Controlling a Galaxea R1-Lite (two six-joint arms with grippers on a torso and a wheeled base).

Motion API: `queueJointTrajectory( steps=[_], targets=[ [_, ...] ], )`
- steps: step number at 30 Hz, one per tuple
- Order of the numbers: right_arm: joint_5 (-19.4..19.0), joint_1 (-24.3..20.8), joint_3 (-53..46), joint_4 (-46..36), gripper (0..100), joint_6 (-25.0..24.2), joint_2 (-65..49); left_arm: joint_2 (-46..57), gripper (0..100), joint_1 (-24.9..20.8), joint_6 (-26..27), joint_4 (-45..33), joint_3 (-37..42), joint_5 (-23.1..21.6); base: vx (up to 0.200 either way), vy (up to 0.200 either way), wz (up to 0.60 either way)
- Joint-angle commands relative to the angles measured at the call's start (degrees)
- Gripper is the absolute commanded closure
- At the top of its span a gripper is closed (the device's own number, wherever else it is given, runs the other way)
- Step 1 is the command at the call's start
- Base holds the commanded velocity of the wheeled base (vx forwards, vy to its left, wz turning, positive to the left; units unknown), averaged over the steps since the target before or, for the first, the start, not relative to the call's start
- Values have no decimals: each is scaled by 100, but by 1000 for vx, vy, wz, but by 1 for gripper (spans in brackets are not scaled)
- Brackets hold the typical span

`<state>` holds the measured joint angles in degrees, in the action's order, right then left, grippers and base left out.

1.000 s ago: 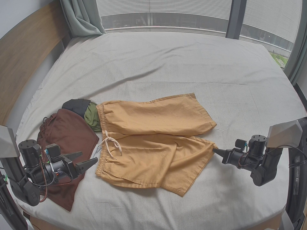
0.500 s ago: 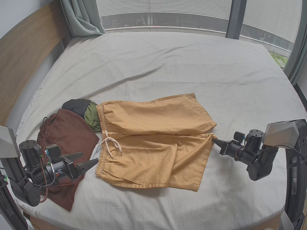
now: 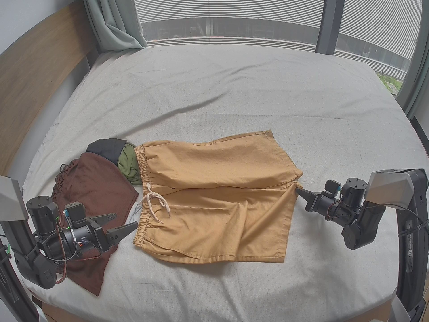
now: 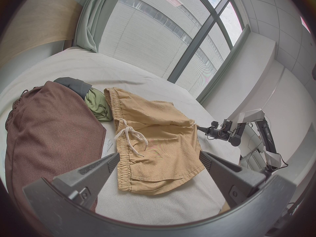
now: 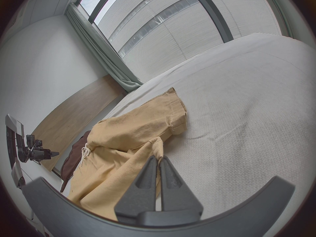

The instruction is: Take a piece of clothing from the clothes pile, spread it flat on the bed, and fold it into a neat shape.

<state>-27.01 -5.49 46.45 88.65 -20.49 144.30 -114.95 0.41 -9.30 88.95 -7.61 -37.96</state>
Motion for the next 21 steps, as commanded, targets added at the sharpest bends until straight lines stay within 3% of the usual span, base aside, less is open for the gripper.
queueJointTrajectory(
  steps=[1, 6, 7, 13, 15, 21],
  targets=[
    [30, -5, 31, 3, 100, 10, 10, 7, 0, 11, -1, 8, -4, -1, 0, 0, 0],
    [30, -5, -13, 3, 100, 10, 2, -10, 0, 2, -1, -1, 5, -1, 0, 0, 0],
    [38, -5, -22, 3, 0, 10, -7, -19, 0, -6, -1, 8, 5, -1, 0, 0, 0],
    [47, -14, -66, 12, 0, 28, -86, -28, 0, -15, -1, -1, -4, -1, 0, 0, 0],
    [3, -23, -487, -6, 0, 54, -385, -37, 0, 2, -1, 8, -4, -1, 0, 0, 0],
    [-489, -49, -1437, -6, 0, 221, -877, -19, 0, 11, -1, 8, -4, -1, 0, 0, 0]
  ],
)
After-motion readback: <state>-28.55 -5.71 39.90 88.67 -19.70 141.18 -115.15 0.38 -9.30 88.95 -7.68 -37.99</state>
